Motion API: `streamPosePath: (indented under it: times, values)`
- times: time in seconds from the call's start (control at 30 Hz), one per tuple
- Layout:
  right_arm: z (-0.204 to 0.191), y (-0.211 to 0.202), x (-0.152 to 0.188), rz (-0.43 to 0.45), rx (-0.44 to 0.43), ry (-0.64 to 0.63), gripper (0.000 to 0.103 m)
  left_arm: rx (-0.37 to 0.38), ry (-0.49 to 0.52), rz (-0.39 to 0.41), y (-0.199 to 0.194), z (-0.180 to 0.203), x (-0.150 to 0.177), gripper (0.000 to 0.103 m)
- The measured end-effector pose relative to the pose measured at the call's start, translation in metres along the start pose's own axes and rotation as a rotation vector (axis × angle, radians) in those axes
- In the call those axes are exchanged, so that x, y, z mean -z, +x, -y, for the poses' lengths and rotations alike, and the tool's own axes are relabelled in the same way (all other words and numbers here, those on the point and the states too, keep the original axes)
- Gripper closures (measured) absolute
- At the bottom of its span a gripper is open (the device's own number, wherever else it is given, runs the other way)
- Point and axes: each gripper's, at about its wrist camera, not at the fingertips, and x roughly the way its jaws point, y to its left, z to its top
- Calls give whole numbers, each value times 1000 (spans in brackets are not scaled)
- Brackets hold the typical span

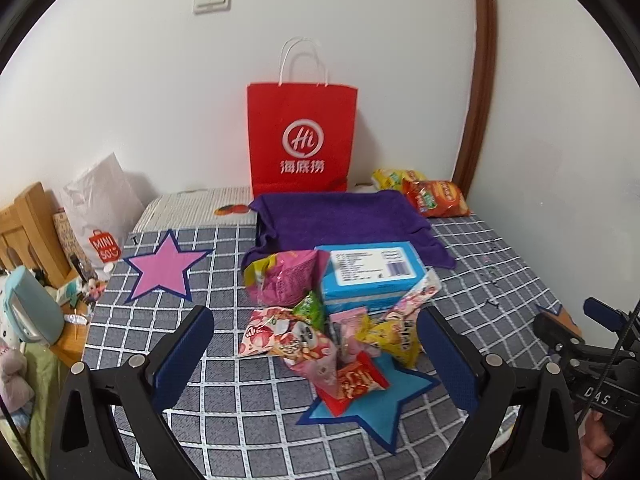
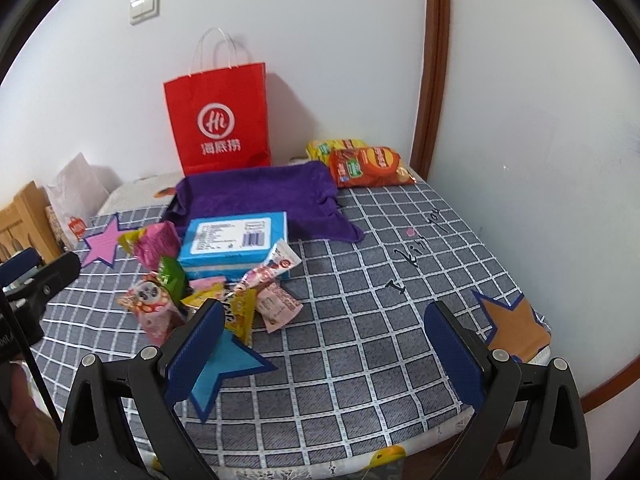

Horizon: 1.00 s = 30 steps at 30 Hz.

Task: Organize snacks
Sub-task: 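Grasp the yellow triangular snack bag with the right tool while the left tool grasps the pink panda-print bag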

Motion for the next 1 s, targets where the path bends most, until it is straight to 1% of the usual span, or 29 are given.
streamPosePath:
  times: [0.1,0.2,0.3,0.33,0.43,0.47,0.57,0.63,0.73,0.87,1.0]
  values:
    - [0,14,2,-7,17,15,4,-8,-12,-26,16,-9,3,5]
    - [-5,32,5,-19,-16,-4,4,-18,-25,-52,33,-20,6,6]
    - [-15,50,11,-26,-79,-31,4,-17,-33,-78,49,-30,10,6]
    - [-21,60,14,-37,-123,-37,4,-22,-33,-86,53,-33,11,6]
    - [-34,79,20,-67,-218,-55,4,-41,-38,-118,68,-42,14,6]
    - [-39,85,21,-75,-228,-61,4,-48,-41,-124,73,-45,15,6]
    - [-54,102,26,-95,-223,-97,4,-58,-51,-131,83,-54,17,6]
    - [-62,112,29,-105,-212,-123,6,-57,-51,-131,88,-59,18,6]
    - [-69,120,31,-123,-236,-128,9,-60,-46,-127,96,-65,18,6]
    - [-79,131,31,-134,-277,-127,9,-44,-61,-142,106,-73,20,6]
    - [-87,143,30,-138,-284,-120,9,-6,-86,-163,114,-79,23,6]
